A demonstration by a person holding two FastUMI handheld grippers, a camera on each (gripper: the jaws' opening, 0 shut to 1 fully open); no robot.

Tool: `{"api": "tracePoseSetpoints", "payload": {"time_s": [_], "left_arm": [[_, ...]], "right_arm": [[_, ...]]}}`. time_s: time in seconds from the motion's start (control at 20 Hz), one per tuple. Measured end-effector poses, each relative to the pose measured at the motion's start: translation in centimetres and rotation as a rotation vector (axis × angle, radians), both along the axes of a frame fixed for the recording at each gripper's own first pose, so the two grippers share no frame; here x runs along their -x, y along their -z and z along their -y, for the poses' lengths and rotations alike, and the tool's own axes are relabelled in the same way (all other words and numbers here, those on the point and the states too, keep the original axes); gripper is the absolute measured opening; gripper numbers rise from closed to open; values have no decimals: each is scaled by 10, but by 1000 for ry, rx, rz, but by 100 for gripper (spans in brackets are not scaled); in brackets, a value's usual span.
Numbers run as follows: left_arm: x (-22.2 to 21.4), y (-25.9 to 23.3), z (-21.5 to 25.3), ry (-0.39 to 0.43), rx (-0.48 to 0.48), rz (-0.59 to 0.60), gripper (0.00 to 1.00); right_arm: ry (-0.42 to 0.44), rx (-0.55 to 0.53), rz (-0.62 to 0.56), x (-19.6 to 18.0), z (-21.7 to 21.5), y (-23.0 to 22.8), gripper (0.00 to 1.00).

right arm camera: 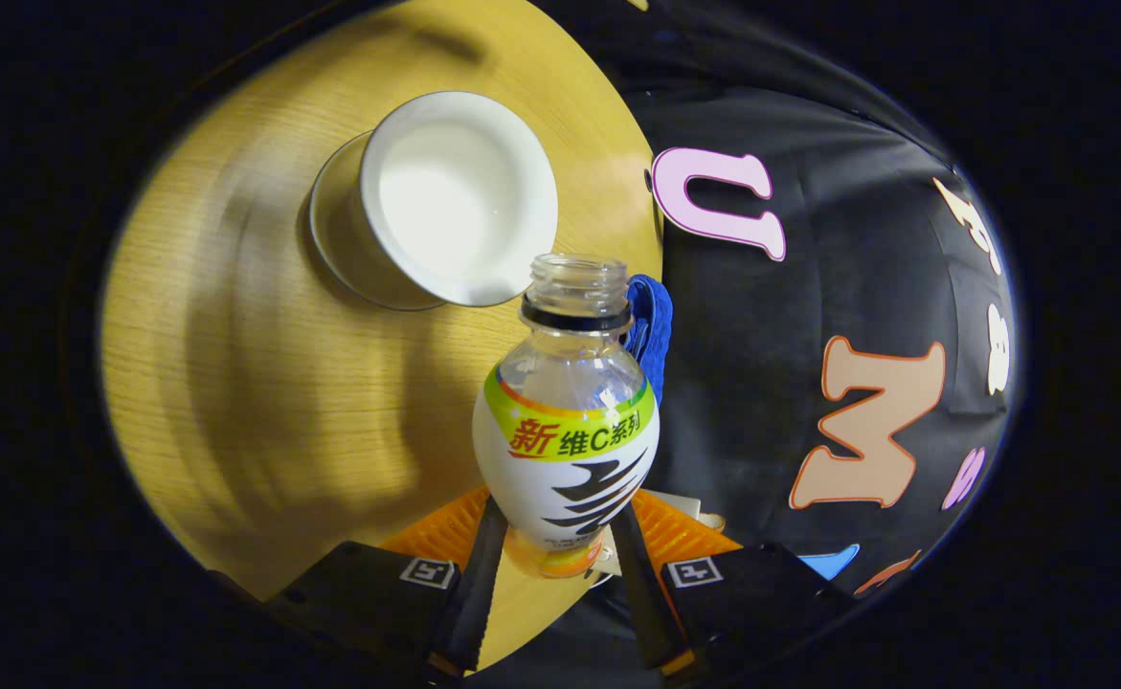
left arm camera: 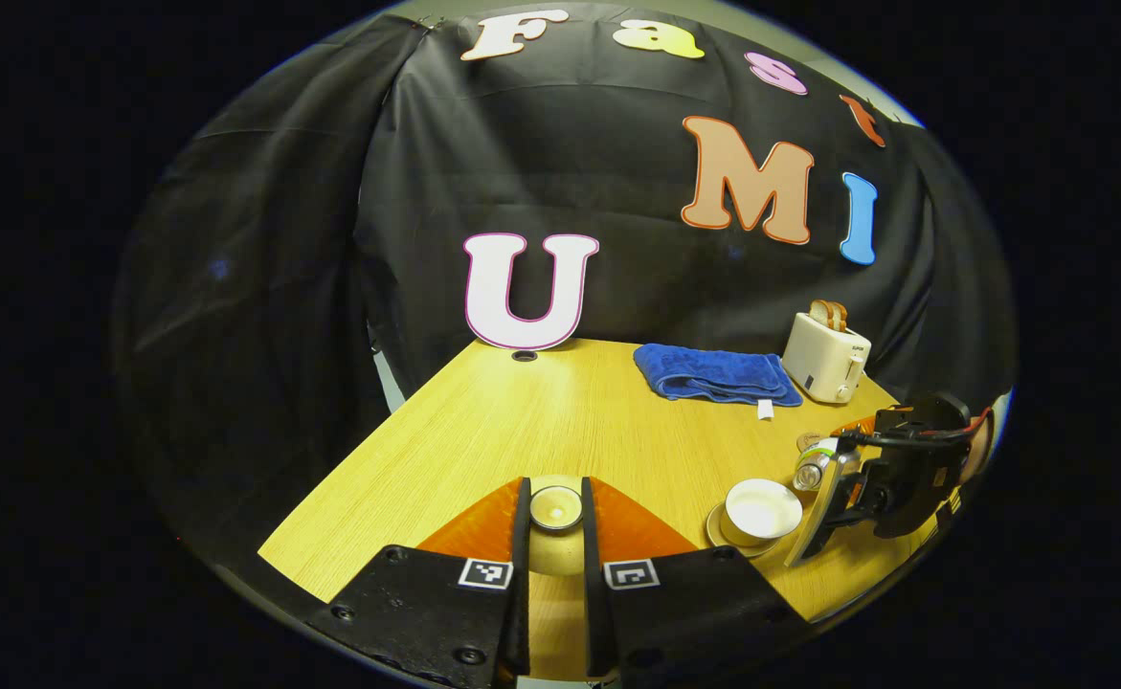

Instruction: Open the teacup lid with one hand, grasp the water bottle and pour water into the teacup with the other hand; after pouring, place the water bottle on the coaster and then close the teacup lid.

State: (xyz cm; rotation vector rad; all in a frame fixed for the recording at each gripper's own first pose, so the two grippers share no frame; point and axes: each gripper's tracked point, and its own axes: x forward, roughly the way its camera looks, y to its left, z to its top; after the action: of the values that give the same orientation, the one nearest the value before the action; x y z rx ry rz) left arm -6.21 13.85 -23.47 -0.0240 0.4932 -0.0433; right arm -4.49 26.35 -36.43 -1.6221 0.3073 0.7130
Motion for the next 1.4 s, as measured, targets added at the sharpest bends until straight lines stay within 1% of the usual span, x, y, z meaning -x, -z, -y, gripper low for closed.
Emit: {"api": "tracePoseSetpoints", "payload": {"time_s": [0.1, 0.2, 0.3, 0.55, 0.65, 0.85, 0.9, 1.0, 1.15, 1.4], "left_arm": [[-1, 1, -3, -3, 3, 2, 20], [-1, 1, -6, -6, 2, 8, 20], [-1, 1, -8, -10, 5, 11, 20], [-1, 5, -9, -21, 23, 14, 20], [-1, 5, -11, -26, 32, 13, 20], [-1, 4, -14, -34, 47, 21, 20], [-2, 3, -14, -37, 50, 26, 20], [-4, 4, -17, -46, 56, 32, 20], [-4, 3, -20, -60, 69, 38, 20], [-3, 0, -25, -68, 62, 56, 20]], "right_arm": [[-51, 70, 21, -2, 0, 1, 64], [-74, 130, 29, -2, 5, 3, 64], [-76, 152, 33, -5, 5, 0, 65], [-115, 210, 38, -7, 1, -2, 63], [-106, 244, 27, -6, 4, -1, 63], [-128, 262, 50, -10, -3, -10, 61], [-135, 264, 57, -10, -5, -13, 63], [-154, 284, 74, -12, -11, -20, 62], [-191, 331, 92, -13, -19, -29, 61], [-219, 414, 112, -20, -22, -36, 60]]}}
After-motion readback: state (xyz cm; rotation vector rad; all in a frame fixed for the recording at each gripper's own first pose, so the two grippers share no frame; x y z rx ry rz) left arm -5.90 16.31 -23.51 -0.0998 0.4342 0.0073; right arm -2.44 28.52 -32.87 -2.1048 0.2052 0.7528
